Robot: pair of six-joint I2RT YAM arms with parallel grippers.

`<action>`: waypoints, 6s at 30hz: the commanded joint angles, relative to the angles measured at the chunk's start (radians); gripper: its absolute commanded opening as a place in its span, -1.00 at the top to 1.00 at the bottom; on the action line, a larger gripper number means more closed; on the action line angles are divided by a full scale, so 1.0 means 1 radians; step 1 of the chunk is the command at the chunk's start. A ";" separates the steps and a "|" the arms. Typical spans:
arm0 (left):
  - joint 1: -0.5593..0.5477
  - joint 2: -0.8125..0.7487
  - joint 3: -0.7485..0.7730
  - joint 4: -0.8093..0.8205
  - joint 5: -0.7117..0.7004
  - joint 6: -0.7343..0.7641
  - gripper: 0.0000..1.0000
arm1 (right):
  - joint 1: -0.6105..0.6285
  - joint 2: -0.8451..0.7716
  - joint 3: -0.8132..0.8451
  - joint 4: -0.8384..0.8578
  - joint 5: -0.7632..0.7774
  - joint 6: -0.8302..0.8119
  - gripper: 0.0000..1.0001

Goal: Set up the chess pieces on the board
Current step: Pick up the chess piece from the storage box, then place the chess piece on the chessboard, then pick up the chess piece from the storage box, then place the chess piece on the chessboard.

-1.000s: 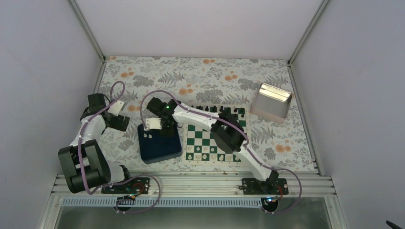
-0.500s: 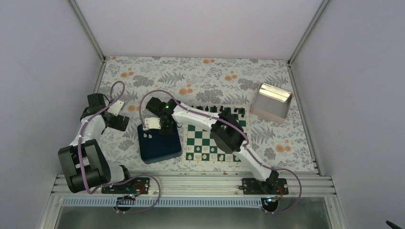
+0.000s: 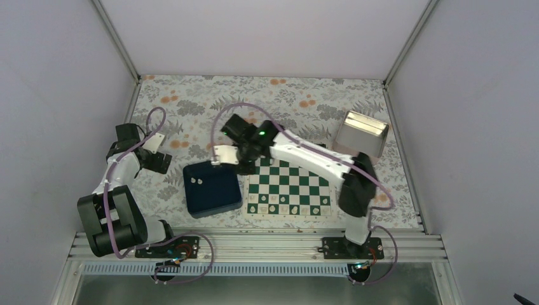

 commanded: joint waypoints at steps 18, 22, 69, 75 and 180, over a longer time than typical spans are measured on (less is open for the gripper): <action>0.005 -0.008 0.062 -0.021 0.095 -0.032 -1.00 | -0.258 -0.478 -0.778 0.101 -0.035 0.009 0.92; 0.004 -0.003 0.057 -0.017 0.073 -0.035 -1.00 | -0.289 -0.470 -0.831 0.117 -0.044 -0.010 0.92; 0.004 0.024 0.046 -0.006 0.067 -0.033 -1.00 | -0.302 -0.344 -0.910 0.177 -0.082 -0.009 0.73; 0.004 0.024 0.045 -0.005 0.067 -0.034 -1.00 | -0.302 -0.380 -0.849 0.129 -0.071 0.006 0.48; -0.005 0.020 0.028 -0.030 0.196 -0.021 -1.00 | -0.145 -0.261 -0.357 0.185 -0.170 0.023 0.88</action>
